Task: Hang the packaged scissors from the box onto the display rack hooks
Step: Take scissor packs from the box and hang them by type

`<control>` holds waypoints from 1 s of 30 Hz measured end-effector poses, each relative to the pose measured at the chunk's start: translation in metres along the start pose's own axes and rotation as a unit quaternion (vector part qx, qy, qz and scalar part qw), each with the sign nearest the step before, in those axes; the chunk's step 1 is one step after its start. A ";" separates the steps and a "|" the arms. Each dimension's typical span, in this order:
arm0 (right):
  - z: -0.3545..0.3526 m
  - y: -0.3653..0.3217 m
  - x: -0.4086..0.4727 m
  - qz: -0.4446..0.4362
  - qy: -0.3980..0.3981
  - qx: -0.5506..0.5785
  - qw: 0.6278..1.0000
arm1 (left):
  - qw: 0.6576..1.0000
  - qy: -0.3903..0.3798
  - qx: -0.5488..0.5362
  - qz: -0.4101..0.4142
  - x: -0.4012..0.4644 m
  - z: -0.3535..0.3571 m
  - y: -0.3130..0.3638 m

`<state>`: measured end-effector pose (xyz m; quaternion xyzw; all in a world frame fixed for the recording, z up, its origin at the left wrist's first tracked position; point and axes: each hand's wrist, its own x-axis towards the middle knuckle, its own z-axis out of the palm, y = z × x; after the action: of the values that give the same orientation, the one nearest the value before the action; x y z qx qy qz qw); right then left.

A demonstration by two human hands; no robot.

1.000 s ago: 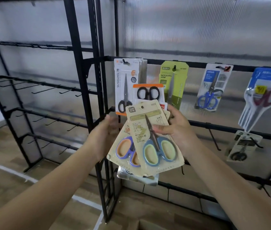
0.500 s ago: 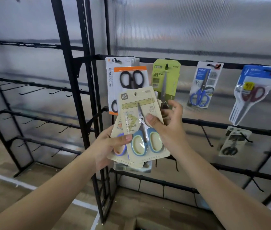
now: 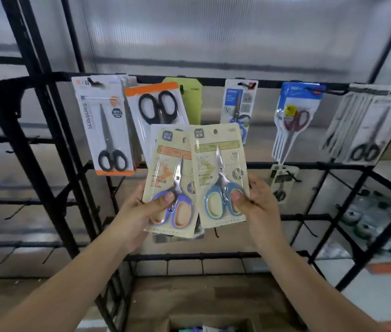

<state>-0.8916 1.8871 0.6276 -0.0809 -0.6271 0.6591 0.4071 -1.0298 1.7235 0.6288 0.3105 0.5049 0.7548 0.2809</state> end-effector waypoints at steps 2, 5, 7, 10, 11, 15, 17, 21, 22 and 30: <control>-0.020 0.000 -0.003 -0.015 0.034 -0.003 0.999 | 1.000 -0.021 -0.002 -0.004 0.010 0.006 -0.007; -0.050 -0.001 -0.010 -0.013 0.105 -0.032 0.994 | 0.998 -0.058 -0.005 -0.023 0.023 0.019 -0.021; -0.071 -0.001 -0.015 -0.009 0.157 -0.069 0.985 | 0.996 -0.084 -0.009 -0.031 0.032 0.029 -0.033; -0.104 -0.001 -0.024 -0.004 0.204 -0.105 0.973 | 0.994 -0.098 0.001 -0.044 0.045 0.048 -0.053; -0.116 -0.001 -0.026 0.005 0.222 -0.114 0.968 | 0.994 -0.100 -0.002 -0.051 0.048 0.054 -0.060; -0.170 0.005 -0.031 0.044 0.290 -0.156 0.943 | 0.992 -0.098 0.000 -0.076 0.064 0.078 -0.085; -0.202 0.010 -0.029 0.062 0.319 -0.165 0.931 | 0.992 -0.094 0.008 -0.082 0.072 0.093 -0.097; -0.263 0.018 -0.011 0.084 0.362 -0.179 0.911 | 0.993 -0.082 0.014 -0.086 0.088 0.129 -0.122; -0.279 0.020 -0.005 0.088 0.364 -0.182 0.909 | 0.993 -0.076 0.014 -0.084 0.092 0.140 -0.129; -0.390 0.053 0.026 0.154 0.310 -0.198 0.917 | 0.994 -0.017 0.020 -0.108 0.127 0.228 -0.184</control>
<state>-0.6906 2.2065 0.5123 -0.4559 -0.5664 0.5182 0.4503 -0.9203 2.0122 0.5475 0.2725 0.5460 0.7045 0.3624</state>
